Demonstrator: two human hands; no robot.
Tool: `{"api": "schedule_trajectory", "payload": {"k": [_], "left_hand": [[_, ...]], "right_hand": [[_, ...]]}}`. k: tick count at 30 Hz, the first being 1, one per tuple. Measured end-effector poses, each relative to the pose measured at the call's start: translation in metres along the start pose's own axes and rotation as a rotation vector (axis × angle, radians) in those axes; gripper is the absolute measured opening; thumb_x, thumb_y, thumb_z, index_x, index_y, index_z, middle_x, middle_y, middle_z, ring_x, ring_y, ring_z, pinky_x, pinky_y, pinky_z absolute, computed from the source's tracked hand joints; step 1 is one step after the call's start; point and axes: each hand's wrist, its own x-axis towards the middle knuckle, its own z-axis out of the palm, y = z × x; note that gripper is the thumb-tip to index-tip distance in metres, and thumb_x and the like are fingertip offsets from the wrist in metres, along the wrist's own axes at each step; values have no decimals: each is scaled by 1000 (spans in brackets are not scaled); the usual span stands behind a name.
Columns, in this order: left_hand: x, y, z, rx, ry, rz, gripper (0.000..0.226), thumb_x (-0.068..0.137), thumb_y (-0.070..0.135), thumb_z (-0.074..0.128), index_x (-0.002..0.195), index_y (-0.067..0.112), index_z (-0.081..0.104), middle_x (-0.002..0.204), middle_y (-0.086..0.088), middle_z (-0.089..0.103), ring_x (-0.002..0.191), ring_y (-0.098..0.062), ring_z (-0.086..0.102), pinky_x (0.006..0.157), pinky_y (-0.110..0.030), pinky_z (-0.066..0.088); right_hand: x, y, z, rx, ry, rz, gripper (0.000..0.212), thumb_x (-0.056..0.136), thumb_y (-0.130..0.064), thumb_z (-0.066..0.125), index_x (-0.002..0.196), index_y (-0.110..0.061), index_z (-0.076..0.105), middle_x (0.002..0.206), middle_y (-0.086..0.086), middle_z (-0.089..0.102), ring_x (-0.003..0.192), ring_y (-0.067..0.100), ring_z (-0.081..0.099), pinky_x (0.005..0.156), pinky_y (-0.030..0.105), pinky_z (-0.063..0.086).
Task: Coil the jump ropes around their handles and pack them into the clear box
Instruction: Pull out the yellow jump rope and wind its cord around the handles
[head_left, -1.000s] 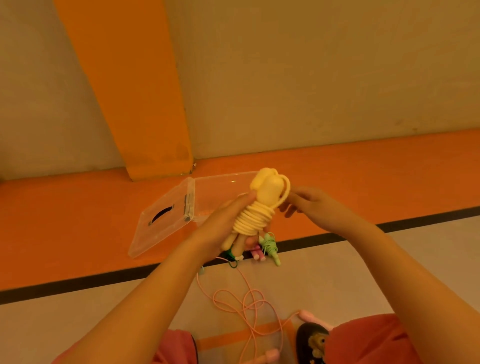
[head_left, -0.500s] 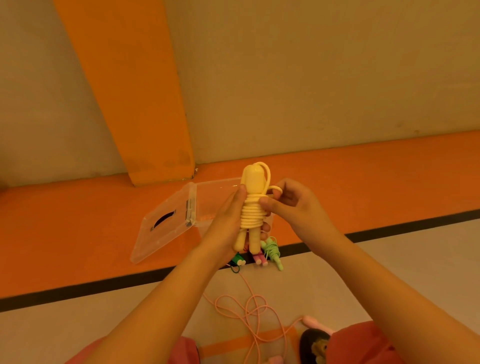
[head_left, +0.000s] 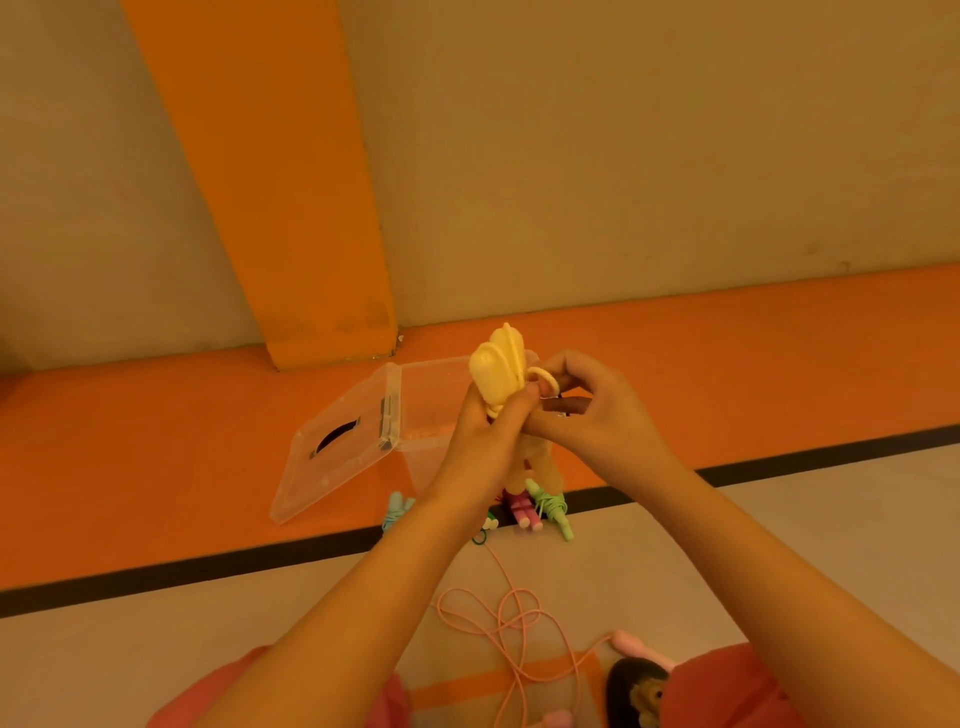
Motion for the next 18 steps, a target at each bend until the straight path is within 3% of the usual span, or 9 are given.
{"api": "schedule_trajectory", "payload": {"k": [4, 7, 10, 14, 18], "left_hand": [[7, 0, -6, -110, 39, -133, 23, 97, 32, 48, 99, 13, 62, 83, -10, 65, 60, -19, 61, 63, -31, 51], [10, -1, -12, -122, 12, -171, 24, 97, 29, 46, 96, 10, 61, 80, -11, 62, 55, -19, 55, 52, -27, 48], [9, 1, -12, -155, -58, -196, 27, 97, 31, 46, 101, 8, 59, 79, -10, 60, 56, -19, 53, 48, -25, 46], [6, 2, -11, -138, -90, -168, 33, 94, 42, 49, 98, 12, 61, 78, -9, 61, 57, -18, 54, 49, -25, 47], [2, 2, -6, -141, -84, -187, 53, 72, 60, 51, 95, 13, 63, 79, -10, 63, 56, -18, 56, 50, -26, 48]], "right_hand": [[5, 0, -15, 175, -65, -10, 7, 80, -5, 64, 82, -11, 60, 108, 2, 60, 92, 10, 58, 76, 19, 45], [4, 1, -20, 151, -126, 1, 8, 90, -6, 58, 88, -14, 61, 113, 0, 65, 99, 11, 61, 80, 21, 45], [5, -2, -16, 202, -22, -27, 14, 91, -4, 55, 88, -17, 57, 100, 3, 67, 91, 5, 62, 76, 16, 46], [6, -3, -15, -64, 62, -74, 18, 87, -12, 63, 90, -28, 55, 87, -12, 61, 81, 2, 60, 71, 19, 48], [5, -3, -7, -291, 102, -117, 21, 81, -19, 72, 97, -25, 60, 80, -17, 58, 77, 5, 59, 68, 22, 51]]}}
